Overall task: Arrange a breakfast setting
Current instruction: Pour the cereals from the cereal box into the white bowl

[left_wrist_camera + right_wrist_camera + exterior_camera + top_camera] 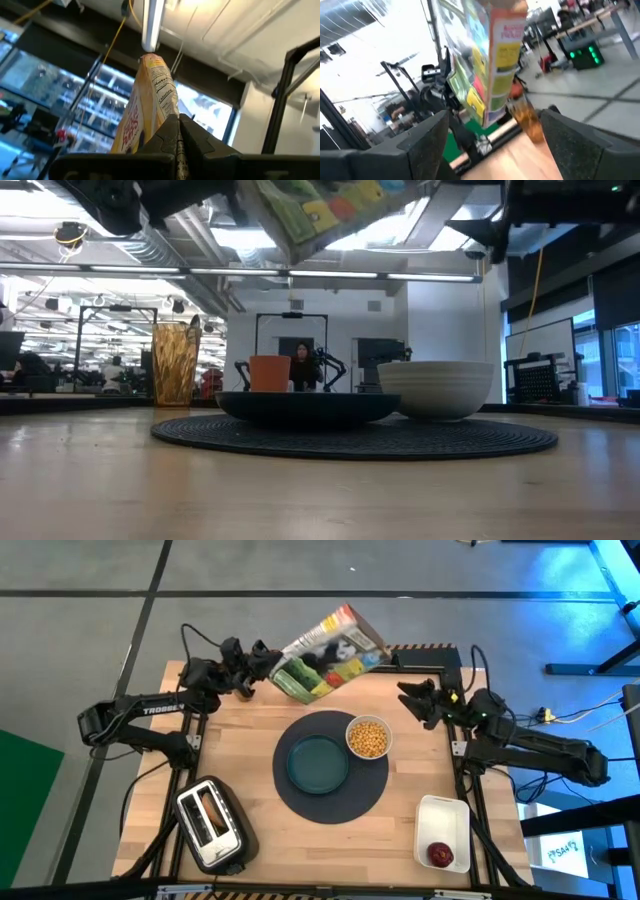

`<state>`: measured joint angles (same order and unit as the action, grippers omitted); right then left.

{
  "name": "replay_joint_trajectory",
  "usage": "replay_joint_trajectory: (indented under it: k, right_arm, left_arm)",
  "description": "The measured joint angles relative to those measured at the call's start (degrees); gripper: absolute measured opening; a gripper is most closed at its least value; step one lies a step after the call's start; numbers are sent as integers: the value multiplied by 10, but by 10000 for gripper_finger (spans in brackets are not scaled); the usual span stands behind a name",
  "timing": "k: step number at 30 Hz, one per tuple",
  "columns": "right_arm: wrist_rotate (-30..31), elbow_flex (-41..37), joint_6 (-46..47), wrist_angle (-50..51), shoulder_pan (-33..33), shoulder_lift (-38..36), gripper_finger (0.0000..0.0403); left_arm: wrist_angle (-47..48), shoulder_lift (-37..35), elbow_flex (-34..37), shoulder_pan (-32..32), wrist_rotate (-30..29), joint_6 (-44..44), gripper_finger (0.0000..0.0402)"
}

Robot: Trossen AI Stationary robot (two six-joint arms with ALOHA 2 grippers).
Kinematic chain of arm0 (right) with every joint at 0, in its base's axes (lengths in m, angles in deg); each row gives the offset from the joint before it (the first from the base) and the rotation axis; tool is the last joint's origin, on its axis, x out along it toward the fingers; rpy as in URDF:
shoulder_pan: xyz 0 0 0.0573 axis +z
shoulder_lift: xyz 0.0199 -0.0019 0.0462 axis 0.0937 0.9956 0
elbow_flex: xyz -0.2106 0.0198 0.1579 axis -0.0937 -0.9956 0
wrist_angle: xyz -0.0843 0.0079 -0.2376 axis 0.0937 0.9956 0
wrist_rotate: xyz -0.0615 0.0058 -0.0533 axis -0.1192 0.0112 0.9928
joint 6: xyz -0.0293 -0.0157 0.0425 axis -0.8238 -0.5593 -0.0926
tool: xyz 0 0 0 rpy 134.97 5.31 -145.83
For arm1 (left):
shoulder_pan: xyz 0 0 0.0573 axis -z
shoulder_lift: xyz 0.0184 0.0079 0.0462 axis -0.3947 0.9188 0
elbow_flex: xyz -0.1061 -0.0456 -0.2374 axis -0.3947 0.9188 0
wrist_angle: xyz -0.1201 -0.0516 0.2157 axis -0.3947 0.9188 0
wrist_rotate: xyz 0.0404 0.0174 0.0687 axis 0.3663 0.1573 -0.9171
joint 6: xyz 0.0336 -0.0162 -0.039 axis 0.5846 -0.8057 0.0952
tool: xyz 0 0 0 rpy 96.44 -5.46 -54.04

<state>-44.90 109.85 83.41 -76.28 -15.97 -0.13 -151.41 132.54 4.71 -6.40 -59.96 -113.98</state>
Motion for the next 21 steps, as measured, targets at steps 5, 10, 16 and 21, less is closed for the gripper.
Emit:
replay_joint_trajectory:
  k: [5, 10, 16, 21]
  right_arm:
    - [0, 25, -63, -134, 0, 102, 305]
    - [-35, 87, -88, -194, 0, 208, 309]
    - [-92, 179, -87, -199, 0, 296, 375]
    - [-151, 254, -85, -199, 0, 333, 385]
  left_arm:
    - [-28, 0, 0, 25, -28, 0, 0]
    - [-39, 0, 0, 54, -52, 7, 0]
    - [-106, 0, 0, 68, -83, 21, 0]
    - [-130, 1, 0, 81, -93, 47, 0]
